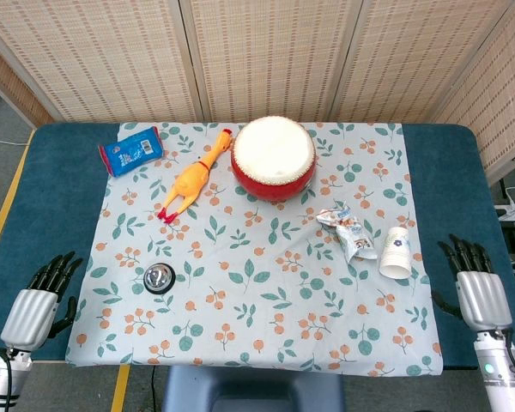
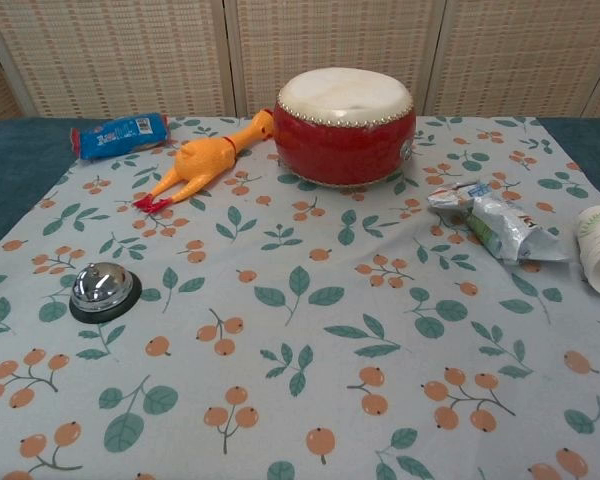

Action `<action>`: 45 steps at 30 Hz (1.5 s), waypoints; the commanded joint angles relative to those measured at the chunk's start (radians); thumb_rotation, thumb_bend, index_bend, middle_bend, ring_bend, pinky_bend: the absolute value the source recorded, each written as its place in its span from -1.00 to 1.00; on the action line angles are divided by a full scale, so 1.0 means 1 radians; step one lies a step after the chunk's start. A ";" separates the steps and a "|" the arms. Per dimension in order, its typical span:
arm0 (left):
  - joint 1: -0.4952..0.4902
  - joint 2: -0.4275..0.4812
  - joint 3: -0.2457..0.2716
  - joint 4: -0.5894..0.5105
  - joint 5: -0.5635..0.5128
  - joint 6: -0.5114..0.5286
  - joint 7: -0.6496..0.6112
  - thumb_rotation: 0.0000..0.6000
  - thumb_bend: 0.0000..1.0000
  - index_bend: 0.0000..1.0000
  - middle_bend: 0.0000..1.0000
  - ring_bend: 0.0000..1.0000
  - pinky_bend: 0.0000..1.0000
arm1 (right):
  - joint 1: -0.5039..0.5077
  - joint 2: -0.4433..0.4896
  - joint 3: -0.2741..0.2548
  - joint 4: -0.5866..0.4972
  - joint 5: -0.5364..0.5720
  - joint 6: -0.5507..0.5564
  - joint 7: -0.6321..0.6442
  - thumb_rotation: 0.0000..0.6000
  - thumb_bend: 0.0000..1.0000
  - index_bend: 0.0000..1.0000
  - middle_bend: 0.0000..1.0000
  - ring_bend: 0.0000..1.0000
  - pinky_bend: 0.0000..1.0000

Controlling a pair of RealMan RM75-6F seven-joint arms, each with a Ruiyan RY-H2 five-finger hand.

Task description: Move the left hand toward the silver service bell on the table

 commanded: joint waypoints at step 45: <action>-0.266 -0.511 -0.043 0.457 -0.067 -0.343 -0.160 1.00 0.94 -1.00 -1.00 -1.00 -0.74 | -0.053 0.080 0.056 -0.006 -0.132 -0.172 0.235 1.00 -0.64 -0.74 -1.00 -1.00 -1.00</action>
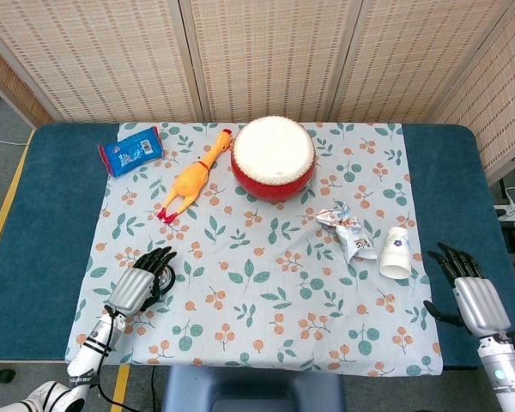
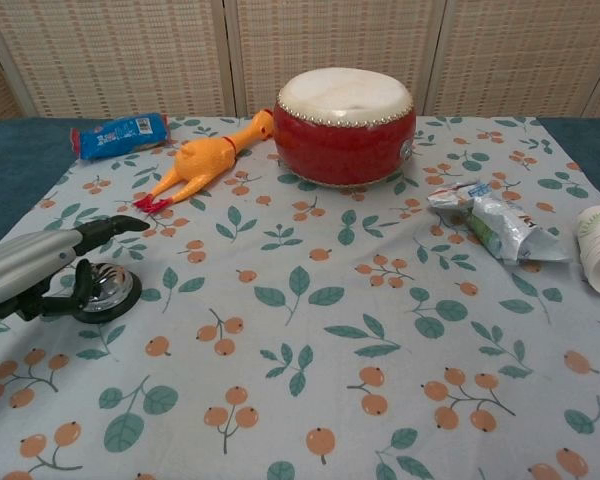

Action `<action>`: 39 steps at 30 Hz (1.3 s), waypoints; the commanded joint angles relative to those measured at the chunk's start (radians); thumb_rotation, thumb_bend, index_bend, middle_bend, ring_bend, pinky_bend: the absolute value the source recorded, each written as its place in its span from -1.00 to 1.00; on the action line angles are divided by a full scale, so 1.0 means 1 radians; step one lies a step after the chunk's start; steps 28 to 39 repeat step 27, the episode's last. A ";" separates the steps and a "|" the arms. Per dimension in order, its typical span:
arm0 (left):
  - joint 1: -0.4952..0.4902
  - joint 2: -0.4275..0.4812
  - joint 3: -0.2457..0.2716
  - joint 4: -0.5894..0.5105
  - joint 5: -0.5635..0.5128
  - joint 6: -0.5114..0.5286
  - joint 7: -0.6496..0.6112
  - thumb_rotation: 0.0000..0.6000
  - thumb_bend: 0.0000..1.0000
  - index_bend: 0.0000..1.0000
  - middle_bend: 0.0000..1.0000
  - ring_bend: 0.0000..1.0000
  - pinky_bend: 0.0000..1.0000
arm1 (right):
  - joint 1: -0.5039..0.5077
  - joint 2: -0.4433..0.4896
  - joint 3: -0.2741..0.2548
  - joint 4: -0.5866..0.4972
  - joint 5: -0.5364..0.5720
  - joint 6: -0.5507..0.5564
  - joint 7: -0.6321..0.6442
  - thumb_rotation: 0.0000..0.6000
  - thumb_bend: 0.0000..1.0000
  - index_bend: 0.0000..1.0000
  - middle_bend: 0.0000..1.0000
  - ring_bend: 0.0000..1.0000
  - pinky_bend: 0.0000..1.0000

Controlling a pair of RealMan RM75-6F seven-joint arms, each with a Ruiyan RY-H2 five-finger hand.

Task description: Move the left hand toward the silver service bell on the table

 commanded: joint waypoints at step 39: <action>0.081 0.288 0.122 -0.312 0.113 0.215 0.169 1.00 0.93 -1.00 -1.00 -1.00 -0.69 | -0.005 0.015 0.012 -0.009 -0.016 -0.044 0.024 1.00 -0.64 -0.73 -1.00 -1.00 -1.00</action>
